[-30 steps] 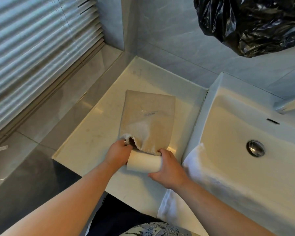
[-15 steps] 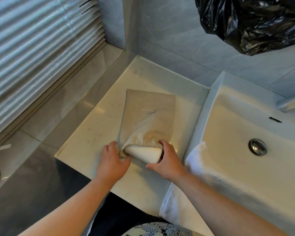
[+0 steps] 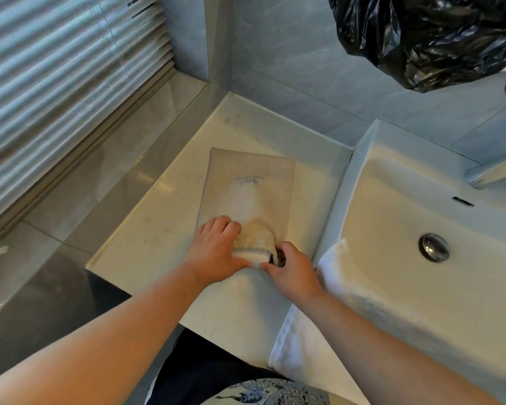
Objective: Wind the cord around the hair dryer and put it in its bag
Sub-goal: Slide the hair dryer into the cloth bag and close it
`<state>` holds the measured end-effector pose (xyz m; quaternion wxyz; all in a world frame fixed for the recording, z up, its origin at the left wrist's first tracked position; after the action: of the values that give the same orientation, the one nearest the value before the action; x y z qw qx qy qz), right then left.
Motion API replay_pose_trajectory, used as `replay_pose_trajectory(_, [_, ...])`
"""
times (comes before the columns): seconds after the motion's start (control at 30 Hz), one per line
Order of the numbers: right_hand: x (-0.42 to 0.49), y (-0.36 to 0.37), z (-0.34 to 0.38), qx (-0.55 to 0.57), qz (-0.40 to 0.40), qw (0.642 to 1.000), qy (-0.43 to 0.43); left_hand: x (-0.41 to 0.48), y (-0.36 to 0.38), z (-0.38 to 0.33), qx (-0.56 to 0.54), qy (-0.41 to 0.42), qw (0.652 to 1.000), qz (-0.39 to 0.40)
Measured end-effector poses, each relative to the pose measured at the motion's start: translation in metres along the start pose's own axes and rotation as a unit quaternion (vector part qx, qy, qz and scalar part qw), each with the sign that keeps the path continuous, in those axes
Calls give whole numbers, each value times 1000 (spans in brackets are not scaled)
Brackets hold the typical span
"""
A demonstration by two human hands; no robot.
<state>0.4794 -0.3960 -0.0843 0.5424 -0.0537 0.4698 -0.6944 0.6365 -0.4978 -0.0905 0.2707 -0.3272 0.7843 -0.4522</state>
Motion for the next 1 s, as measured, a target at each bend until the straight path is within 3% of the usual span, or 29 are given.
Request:
replay_pose_trajectory(0.5, [-3,-8,3,-72,16,997,-19,39,-7,0,23,-56,990,-126])
replay_pose_trajectory(0.7, [-8,-5,-1,-41,60,997,-5,14,-18,17,-74,-24,997,-30])
replay_pose_trajectory(0.8, [-14,-3,-11,-17,23,997,70,-28,-24,46,-213,-140,966,-44])
replay_pose_trajectory(0.87, [-15,4,-16,23,-1,995,102,-47,-18,63,-281,-247,927,13])
replay_pose_trajectory(0.93, [-13,14,-22,94,4,989,110,-49,-14,73,-284,-276,915,80])
replay_pose_trajectory(1.0, [-11,21,-26,134,20,984,113,-42,-18,74,-270,-251,924,97])
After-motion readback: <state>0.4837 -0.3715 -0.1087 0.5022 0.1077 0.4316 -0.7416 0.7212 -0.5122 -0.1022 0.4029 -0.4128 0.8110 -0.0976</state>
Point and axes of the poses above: each hand's wrist, its own x-axis towards the middle knuckle, its own y-axis out of the palm, z = x × y, the point moved 3 cm from there along x, towards the middle knuckle, and after that the axes turned 5 degrees about -x, right-handed, at the moved point
